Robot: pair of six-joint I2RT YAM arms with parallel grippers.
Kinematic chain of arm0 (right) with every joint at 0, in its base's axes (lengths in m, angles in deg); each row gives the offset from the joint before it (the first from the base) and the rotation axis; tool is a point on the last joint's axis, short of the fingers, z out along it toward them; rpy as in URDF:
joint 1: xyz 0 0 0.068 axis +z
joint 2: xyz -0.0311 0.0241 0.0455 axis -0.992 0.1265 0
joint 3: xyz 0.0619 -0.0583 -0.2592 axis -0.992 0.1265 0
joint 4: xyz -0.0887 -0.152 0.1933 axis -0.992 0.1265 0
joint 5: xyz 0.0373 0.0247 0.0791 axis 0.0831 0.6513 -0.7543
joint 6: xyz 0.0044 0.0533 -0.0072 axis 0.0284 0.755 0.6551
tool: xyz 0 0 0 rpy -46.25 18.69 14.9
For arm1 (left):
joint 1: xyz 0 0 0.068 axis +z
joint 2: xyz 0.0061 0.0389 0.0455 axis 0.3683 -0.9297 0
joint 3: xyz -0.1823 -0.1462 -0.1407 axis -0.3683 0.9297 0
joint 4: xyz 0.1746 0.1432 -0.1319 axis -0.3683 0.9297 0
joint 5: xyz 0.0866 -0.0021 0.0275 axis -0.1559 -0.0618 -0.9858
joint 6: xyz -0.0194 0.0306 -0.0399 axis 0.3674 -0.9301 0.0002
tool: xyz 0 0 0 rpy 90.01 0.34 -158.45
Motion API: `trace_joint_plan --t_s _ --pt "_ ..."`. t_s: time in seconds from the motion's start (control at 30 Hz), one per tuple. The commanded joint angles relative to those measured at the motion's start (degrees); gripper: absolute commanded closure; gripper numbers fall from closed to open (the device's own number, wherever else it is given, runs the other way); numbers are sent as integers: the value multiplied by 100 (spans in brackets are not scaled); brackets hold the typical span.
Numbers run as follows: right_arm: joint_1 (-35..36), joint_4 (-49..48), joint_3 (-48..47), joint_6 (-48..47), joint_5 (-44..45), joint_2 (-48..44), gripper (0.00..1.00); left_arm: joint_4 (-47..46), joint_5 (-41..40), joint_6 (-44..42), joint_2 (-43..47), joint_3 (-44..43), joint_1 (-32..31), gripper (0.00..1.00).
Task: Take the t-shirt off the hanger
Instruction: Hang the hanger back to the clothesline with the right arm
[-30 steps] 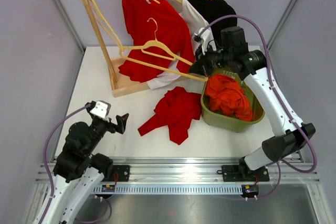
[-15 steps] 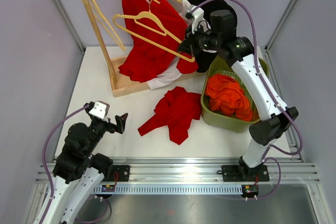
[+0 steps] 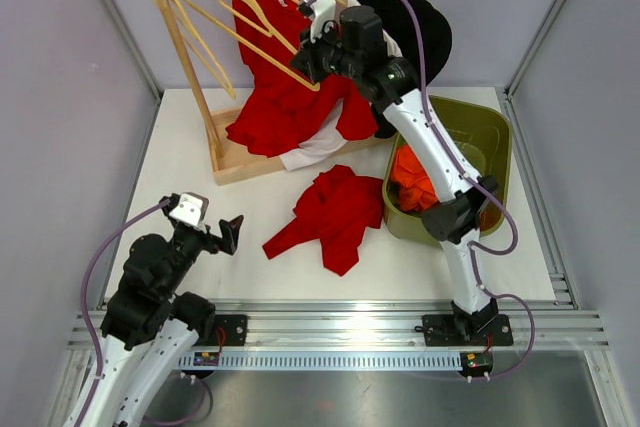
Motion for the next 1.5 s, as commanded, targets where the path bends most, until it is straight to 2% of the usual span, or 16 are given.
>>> trace_joint_plan --t_s 0.0,0.37,0.67,0.77,0.8,0.9,0.93,1.0,1.03,1.13,1.17,1.37,1.47 --pt "70 -818 -695 184 569 239 100 -359 -139 31 -7 29 12 1" --pt "88 -1811 -1452 -17 949 1329 100 -368 -165 39 -60 38 12 1" --pt "123 -1610 -1198 132 448 1462 98 -385 -139 13 -77 55 12 1" --pt "167 -1505 -1119 36 246 1365 86 -394 -33 -5 -112 64 12 1" --pt "176 -1469 -1119 9 219 1304 73 -403 10 4 -113 64 12 1" --pt "185 -1302 -1127 -61 96 1093 56 -412 133 -13 -192 64 12 1" --pt "176 -1206 -1119 -140 61 1031 45 -420 203 -14 -200 64 12 1" --pt "158 -1083 -1101 -245 8 804 34 -464 222 13 -227 73 12 1" --pt "123 -995 -1031 -324 -62 724 25 -464 222 22 -236 73 12 1" --pt "71 -697 -839 -569 -290 330 12 -526 222 127 -288 91 12 1" --pt "27 -617 -768 -658 -352 214 3 -569 222 153 -306 99 12 1" --pt "-272 174 189 -1537 -1186 -936 1 -693 370 601 -534 73 12 1" --pt "-535 367 1076 -1880 -1564 -1666 1 -702 617 786 -780 -67 12 1"
